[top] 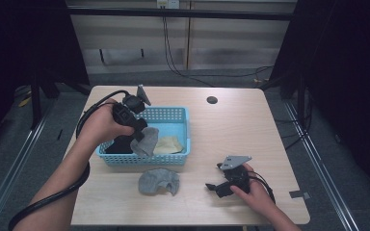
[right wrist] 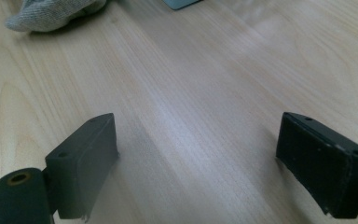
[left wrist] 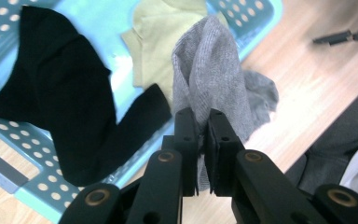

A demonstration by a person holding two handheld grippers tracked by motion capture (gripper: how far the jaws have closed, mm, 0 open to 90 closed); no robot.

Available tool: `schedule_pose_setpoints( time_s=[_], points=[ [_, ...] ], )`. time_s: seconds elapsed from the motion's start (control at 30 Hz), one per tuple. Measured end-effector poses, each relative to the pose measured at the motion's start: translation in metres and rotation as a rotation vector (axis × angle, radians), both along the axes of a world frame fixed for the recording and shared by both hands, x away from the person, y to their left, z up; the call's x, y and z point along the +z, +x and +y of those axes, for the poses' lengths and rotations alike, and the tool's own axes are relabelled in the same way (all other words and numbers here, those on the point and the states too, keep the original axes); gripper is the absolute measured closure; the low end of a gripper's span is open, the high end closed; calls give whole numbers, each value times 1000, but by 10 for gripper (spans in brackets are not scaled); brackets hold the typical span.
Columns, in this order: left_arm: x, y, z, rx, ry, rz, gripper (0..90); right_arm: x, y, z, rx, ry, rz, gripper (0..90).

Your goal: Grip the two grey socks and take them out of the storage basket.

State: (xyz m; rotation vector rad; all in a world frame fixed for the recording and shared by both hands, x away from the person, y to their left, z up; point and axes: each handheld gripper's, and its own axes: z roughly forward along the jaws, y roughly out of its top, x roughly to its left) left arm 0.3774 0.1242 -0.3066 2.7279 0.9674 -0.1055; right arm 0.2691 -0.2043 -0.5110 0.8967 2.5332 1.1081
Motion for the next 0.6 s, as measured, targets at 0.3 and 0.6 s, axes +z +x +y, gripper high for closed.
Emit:
schedule_pose_setpoints(
  time_s=[0.3,0.6],
  points=[
    [-8,-22,-10,-63,-16,21,842,0,0,0,0,0,0,119],
    [-34,-39,-25,-118,-30,58,841,0,0,0,-2,-4,-1,118]
  ],
)
